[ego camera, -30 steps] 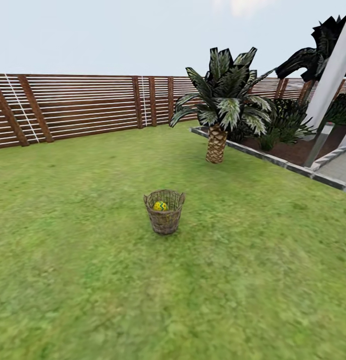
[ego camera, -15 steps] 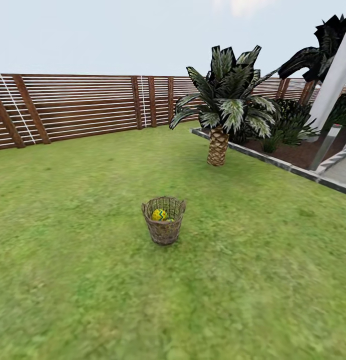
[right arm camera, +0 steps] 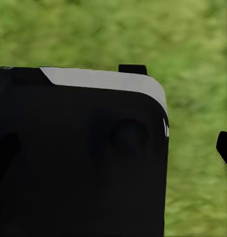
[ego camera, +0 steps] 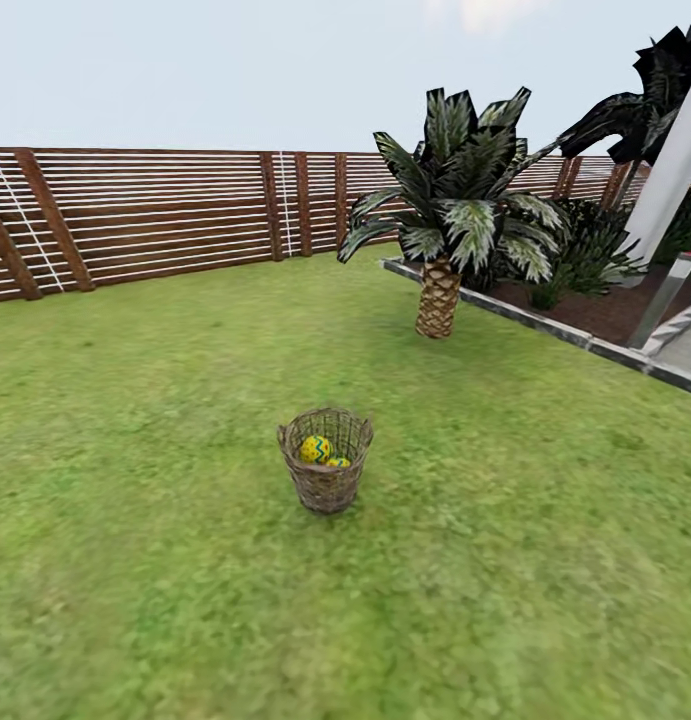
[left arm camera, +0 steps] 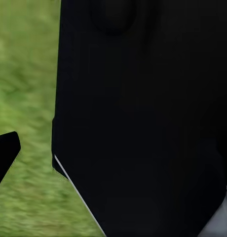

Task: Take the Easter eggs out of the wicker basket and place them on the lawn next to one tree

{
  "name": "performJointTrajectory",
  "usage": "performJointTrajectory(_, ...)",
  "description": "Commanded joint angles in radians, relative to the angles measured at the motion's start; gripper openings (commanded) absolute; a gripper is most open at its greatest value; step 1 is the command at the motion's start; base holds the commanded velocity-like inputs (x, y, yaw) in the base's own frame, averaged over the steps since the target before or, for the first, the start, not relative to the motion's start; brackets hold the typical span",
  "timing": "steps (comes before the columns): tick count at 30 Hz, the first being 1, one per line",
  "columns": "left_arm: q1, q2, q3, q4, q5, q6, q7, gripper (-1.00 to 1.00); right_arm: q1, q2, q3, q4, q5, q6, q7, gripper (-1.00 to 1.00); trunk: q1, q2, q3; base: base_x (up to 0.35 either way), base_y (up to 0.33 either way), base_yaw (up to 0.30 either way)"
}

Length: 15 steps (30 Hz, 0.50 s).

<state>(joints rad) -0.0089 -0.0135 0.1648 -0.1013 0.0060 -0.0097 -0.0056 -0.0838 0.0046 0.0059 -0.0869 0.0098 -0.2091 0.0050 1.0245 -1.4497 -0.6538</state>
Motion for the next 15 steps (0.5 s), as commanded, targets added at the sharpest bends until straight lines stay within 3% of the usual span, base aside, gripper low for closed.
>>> performJointTrajectory(1,0.0,0.0,0.005,0.0,0.001,-0.001,-0.001,1.0,-0.001,0.0,0.0,0.001,0.001,-0.004,0.0,1.0,0.001,0.0,-0.001,0.326,0.0,0.0)
performJointTrajectory(15,0.0,0.0,0.005,0.0,0.001,-0.001,-0.001,1.0,-0.001,-0.001,0.0,-0.001,0.0,-0.008,0.0,1.0,0.001,0.0,-0.001,0.326,0.0,0.0)
